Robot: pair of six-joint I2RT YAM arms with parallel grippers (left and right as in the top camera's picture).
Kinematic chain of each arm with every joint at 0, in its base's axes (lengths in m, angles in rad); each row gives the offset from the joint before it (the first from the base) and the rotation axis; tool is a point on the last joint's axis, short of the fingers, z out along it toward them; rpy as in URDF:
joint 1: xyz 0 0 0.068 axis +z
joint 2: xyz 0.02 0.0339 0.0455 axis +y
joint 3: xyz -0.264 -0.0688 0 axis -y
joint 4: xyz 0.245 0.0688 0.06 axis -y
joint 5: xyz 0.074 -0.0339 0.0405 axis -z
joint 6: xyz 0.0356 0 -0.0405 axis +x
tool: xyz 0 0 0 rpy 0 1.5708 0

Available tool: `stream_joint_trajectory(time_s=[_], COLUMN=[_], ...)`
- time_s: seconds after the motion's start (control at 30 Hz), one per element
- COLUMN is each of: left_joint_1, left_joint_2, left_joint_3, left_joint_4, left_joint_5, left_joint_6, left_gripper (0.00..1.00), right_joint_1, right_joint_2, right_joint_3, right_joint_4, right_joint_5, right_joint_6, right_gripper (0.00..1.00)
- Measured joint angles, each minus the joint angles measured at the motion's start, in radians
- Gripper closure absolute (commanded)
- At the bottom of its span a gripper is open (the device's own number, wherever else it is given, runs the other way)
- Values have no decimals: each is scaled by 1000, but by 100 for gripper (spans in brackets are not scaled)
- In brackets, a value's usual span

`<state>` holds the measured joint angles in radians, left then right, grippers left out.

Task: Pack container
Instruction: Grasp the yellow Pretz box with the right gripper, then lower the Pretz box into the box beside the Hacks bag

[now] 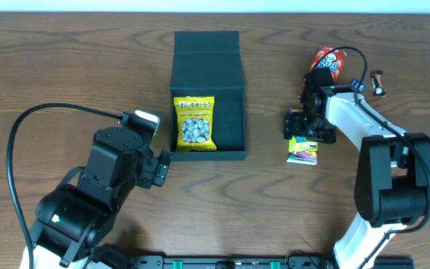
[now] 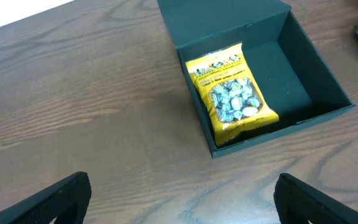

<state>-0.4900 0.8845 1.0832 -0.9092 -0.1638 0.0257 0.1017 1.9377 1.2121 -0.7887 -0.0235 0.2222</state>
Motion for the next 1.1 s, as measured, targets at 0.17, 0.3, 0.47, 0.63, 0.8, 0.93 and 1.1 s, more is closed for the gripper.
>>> stream_joint_trajectory(time_s=[0.17,0.3,0.47,0.63,0.8,0.93,1.1], left_joint_1=[0,0,0,0,0,0,0], left_joint_2=[0,0,0,0,0,0,0], left_joint_3=[0,0,0,0,0,0,0], left_joint_4=[0,0,0,0,0,0,0], left_joint_5=[0,0,0,0,0,0,0], left_joint_6=[0,0,0,0,0,0,0], left_gripper=[5,5,5,5,5,5,5], right_joint_1=[0,0,0,0,23,82,181], right_joint_2=[-2,-3,-3,-2,-2,-2,-2], right_joint_3=[1,4,44,172,340,442,493], right_joint_4=[6,9,6,-20,-62,-98,-109], right_joint_5=[-5,-13,-75,-191,-293,-332,-359], right_joint_6=[0,0,1,0,1,1,9], right_gripper=[35,38,41,42,42,42,44])
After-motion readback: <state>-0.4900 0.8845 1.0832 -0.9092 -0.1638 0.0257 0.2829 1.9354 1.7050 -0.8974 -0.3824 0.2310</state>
